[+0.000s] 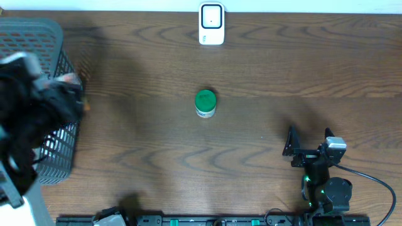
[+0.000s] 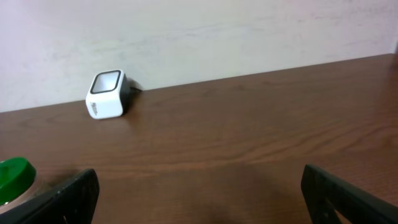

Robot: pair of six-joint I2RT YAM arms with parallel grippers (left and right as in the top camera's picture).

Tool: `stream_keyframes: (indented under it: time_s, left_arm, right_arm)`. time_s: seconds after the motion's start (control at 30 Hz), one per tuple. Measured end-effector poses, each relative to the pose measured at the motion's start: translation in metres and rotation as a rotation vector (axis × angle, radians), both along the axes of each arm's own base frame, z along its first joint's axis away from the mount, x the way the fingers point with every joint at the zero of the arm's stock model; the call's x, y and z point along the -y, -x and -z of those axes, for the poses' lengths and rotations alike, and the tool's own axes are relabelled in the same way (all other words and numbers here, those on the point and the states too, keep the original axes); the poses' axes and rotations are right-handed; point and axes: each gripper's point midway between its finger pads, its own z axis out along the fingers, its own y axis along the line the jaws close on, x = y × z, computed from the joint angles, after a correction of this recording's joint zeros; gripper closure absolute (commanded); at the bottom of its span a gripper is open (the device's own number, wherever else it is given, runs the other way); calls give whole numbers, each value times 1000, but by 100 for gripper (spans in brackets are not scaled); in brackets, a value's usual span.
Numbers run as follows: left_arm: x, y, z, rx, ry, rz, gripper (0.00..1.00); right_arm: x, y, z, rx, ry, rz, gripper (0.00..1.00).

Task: Scan the item barcode
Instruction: 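Carry the Kleenex pack out and set it left of the bottle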

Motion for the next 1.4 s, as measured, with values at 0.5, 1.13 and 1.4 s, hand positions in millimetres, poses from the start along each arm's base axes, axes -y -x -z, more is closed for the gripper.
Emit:
stream_keyframes:
  time_s: [0.5,1.13,1.4]
  left_arm:
    - [147,-41,158,-285,-107,380,46]
    - [167,-109,347,-530,-222,98,45]
    - [164,-110,374,-574,-235,61,14]
  right_arm:
    - [0,0,0,0,0,0,1]
    - [0,0,0,0,0,0,1]
    - [0,0,0,0,0,0,1]
